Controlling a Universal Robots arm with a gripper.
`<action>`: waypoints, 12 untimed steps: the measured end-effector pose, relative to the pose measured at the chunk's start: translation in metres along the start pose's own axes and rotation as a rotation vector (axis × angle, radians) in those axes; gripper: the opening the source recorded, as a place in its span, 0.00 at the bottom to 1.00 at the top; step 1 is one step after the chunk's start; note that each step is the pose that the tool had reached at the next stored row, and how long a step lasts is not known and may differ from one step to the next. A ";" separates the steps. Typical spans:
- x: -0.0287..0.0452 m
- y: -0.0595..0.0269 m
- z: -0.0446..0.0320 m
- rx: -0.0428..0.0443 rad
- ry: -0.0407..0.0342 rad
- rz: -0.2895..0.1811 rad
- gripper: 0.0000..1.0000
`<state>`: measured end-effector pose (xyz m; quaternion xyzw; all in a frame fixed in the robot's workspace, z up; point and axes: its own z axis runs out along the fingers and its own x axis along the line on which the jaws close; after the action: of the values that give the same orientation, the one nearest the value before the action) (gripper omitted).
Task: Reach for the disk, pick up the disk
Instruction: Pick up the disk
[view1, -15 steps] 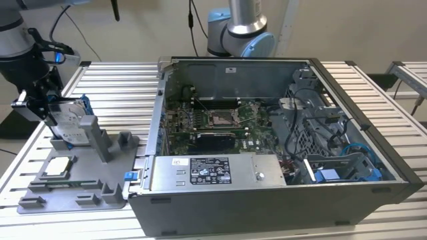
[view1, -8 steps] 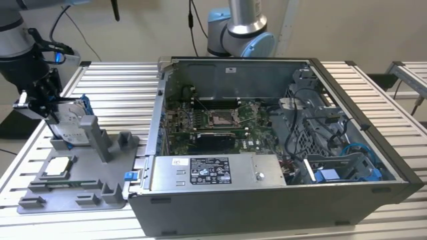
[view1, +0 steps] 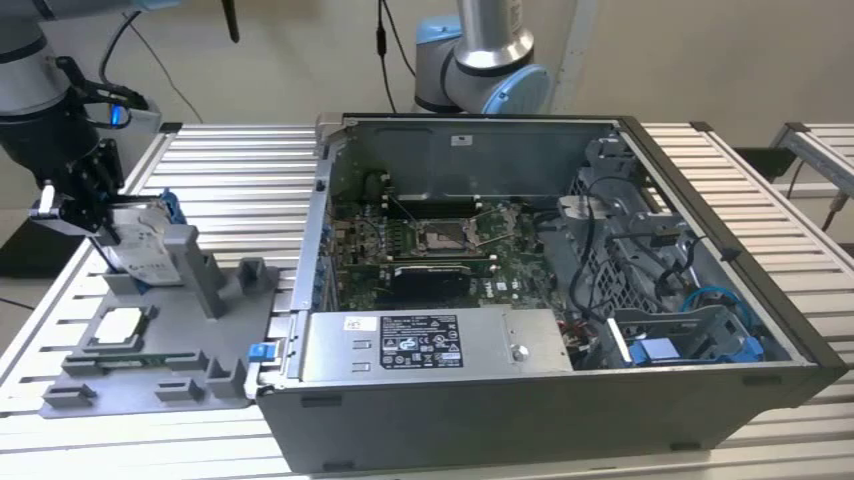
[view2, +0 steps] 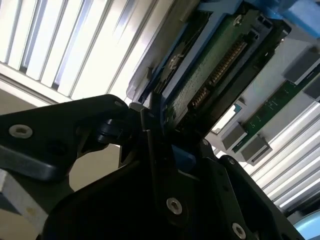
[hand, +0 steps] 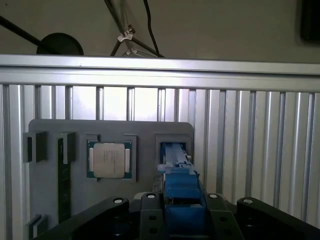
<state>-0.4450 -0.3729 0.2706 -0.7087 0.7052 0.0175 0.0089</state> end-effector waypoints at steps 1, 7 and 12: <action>0.0000 0.0000 0.0000 0.0000 0.0000 0.000 0.00; -0.0001 0.0000 0.0001 0.0001 -0.0039 0.000 0.00; 0.0000 0.0000 0.0000 0.0000 -0.0039 0.000 0.00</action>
<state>-0.4450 -0.3729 0.2706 -0.7087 0.7052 0.0189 0.0103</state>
